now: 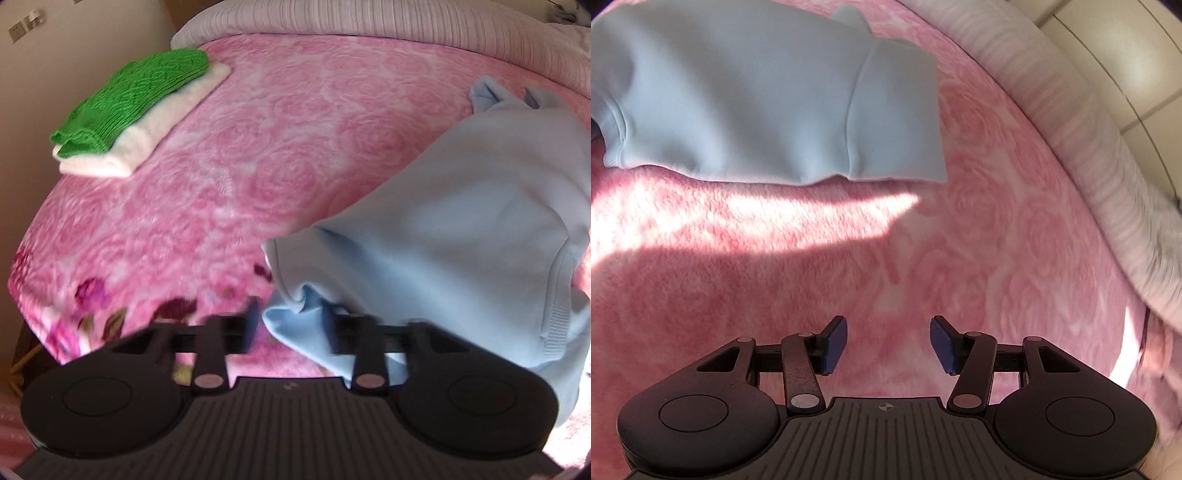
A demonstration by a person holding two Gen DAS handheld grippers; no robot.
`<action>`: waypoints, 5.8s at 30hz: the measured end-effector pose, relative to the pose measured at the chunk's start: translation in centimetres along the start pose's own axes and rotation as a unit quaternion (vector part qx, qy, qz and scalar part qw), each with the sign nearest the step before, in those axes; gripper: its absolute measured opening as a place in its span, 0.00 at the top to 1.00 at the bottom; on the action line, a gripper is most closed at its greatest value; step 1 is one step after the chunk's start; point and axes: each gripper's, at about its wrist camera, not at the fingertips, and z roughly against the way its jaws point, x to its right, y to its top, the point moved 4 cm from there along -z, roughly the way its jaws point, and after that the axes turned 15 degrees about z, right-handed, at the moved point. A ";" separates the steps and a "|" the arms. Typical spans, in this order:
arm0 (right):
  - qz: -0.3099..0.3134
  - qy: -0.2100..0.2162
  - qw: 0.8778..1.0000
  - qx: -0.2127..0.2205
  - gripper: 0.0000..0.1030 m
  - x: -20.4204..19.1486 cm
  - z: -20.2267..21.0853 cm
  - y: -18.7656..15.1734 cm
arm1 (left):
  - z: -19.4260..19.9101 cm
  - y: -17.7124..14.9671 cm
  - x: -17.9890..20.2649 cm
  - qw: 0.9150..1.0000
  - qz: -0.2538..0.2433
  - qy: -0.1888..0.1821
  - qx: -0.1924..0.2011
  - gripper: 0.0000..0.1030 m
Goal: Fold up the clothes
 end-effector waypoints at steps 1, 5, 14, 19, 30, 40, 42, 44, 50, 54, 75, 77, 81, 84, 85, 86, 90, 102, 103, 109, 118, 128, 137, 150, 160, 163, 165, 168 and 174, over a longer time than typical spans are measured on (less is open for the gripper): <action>0.008 -0.006 1.000 0.005 0.48 -0.1 -0.3 0.3 | -0.2 0.3 -0.4 1.000 0.015 0.004 0.004 0.95; 0.045 -0.028 0.998 0.027 0.48 -0.4 -1.8 1.8 | -0.8 1.5 -1.7 0.998 0.059 0.006 0.010 0.96; 0.094 -0.109 0.988 0.058 0.48 2.2 -6.8 4.7 | -1.0 -0.7 -1.3 0.998 0.055 -0.035 -0.026 0.60; 0.099 -0.132 0.981 0.099 0.48 3.7 -8.0 5.6 | -2.1 0.2 -0.9 0.996 0.066 -0.062 -0.020 0.96; -0.029 -0.155 0.963 0.217 0.98 8.7 3.4 2.8 | 3.5 5.9 -0.3 0.992 0.073 -0.056 0.088 0.97; -0.141 -0.285 0.911 0.262 0.98 14.1 25.7 -3.5 | 12.7 14.5 2.3 0.972 0.051 -0.144 0.176 0.97; -0.152 -0.295 0.906 0.263 0.98 14.3 30.0 -4.1 | 14.9 15.3 2.1 0.968 0.053 -0.160 0.185 0.97; -0.153 -0.307 0.902 0.262 0.98 13.5 33.9 -5.0 | 17.0 15.8 1.5 0.964 0.054 -0.171 0.194 0.97; -0.177 -0.336 0.894 0.236 0.98 12.5 43.2 -8.0 | 23.1 16.9 -0.5 0.954 0.044 -0.205 0.213 0.96; -0.192 -0.357 0.886 0.225 0.98 11.9 47.9 -8.8 | 26.5 18.2 -1.1 0.943 0.034 -0.232 0.237 0.96; -0.467 -0.090 0.879 0.035 0.52 25.7 25.9 -9.4 | 5.1 28.0 16.2 0.990 -0.054 -0.118 0.060 0.75; -0.470 -0.075 0.879 0.013 0.52 22.0 25.4 -11.3 | 4.0 24.5 15.2 0.993 -0.058 -0.098 0.028 0.75; -0.518 -0.044 0.853 -0.052 0.52 15.3 22.7 -14.7 | 2.1 17.8 12.8 0.992 -0.036 -0.103 -0.065 0.75; -0.587 0.006 0.806 -0.070 0.52 11.0 20.7 -17.1 | 1.1 13.1 11.3 0.985 -0.026 -0.117 -0.127 0.73; -0.603 0.024 0.794 -0.075 0.52 9.8 19.9 -17.6 | 0.7 11.7 10.9 0.981 -0.022 -0.125 -0.146 0.73; -0.615 0.042 0.783 -0.079 0.52 8.3 19.3 -17.9 | 0.4 10.2 10.7 0.978 -0.018 -0.130 -0.162 0.72; -0.637 0.100 0.760 -0.076 0.52 5.5 15.8 -17.9 | -1.0 5.5 10.5 0.967 -0.005 -0.151 -0.207 0.69; -0.654 0.196 0.730 -0.014 0.52 0.3 5.9 -15.8 | -5.9 0.8 11.6 0.964 0.014 -0.167 -0.207 0.67; -0.658 0.200 0.725 -0.008 0.52 -0.3 5.0 -15.7 | -5.8 0.6 11.7 0.965 0.011 -0.170 -0.201 0.67; -0.647 0.169 0.743 0.006 0.95 -1.9 3.9 -15.2 | -4.0 0.3 11.6 0.961 -0.008 -0.213 -0.178 0.97; -0.575 0.133 0.807 -0.011 0.96 -0.4 11.6 -17.5 | 2.2 -3.5 9.3 0.946 -0.034 -0.256 -0.198 0.98; -0.518 0.181 0.822 -0.150 0.76 -4.7 8.8 -17.7 | 1.9 -4.3 8.6 0.957 -0.068 -0.186 -0.212 0.95; -0.519 0.071 0.852 -0.015 0.74 6.2 9.9 -15.5 | 0.7 3.6 14.7 0.965 -0.075 -0.229 -0.101 0.95; -0.378 0.163 0.909 0.070 0.74 10.8 -6.0 -8.2 | -9.0 5.5 26.3 0.964 -0.147 -0.207 -0.075 0.94; -0.290 0.087 0.947 0.110 0.75 19.1 -12.9 -2.1 | -13.8 15.4 34.2 0.956 -0.198 -0.215 0.005 0.93; -0.367 -0.005 0.918 0.151 0.74 25.8 -13.0 -1.8 | -14.2 21.2 35.9 0.965 -0.140 -0.214 0.057 0.92; -0.419 -0.008 0.895 0.153 0.74 29.1 -12.7 -2.8 | -14.0 23.6 36.2 0.969 -0.092 -0.217 0.069 0.92; -0.473 0.049 0.865 0.158 0.74 30.1 -11.2 -5.8 | -13.4 23.2 36.0 0.970 -0.074 -0.225 0.048 0.91; -0.418 0.044 0.905 0.057 0.74 21.5 -5.4 -13.5 | -9.4 12.4 33.9 0.966 -0.112 -0.227 -0.050 0.91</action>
